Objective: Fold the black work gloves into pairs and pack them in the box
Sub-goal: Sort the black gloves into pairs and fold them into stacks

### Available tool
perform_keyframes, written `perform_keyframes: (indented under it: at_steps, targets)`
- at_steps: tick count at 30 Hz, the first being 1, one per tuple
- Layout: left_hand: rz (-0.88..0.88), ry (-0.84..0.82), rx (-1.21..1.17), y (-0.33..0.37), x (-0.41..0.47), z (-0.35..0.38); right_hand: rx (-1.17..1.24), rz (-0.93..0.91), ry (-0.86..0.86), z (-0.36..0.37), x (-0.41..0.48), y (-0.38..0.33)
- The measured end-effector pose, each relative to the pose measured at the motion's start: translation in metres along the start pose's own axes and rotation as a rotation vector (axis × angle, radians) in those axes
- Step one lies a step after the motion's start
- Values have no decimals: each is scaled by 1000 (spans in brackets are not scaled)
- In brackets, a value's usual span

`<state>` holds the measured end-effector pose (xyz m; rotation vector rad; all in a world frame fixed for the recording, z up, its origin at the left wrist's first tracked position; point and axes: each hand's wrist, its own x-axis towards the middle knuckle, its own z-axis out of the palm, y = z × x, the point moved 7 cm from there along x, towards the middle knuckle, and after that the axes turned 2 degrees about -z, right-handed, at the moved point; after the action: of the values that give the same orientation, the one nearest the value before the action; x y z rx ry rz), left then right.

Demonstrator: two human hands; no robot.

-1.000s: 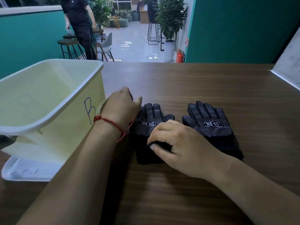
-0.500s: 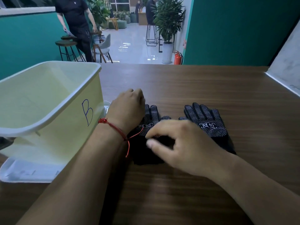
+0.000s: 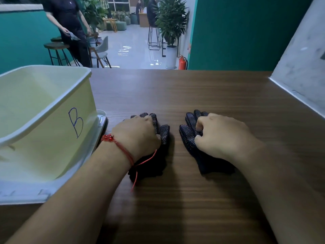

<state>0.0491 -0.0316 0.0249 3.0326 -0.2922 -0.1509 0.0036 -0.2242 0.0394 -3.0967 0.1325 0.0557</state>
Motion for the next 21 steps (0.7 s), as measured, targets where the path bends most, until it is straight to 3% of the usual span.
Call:
perform_keyframes:
  at_steps: [4, 10, 12, 16, 21]
  targets:
    - [8, 24, 31, -4, 14, 8, 26, 4, 95, 8, 12, 4]
    - [39, 294, -126, -14, 21, -8, 211, -29, 322, -2, 20, 8]
    - [70, 346, -157, -14, 20, -16, 154, -17, 303, -6, 16, 6]
    - [92, 227, -77, -6, 20, -2, -20, -19, 144, 11, 8, -5]
    - [40, 322, -49, -14, 31, 7, 8, 12, 249, 18, 31, 13]
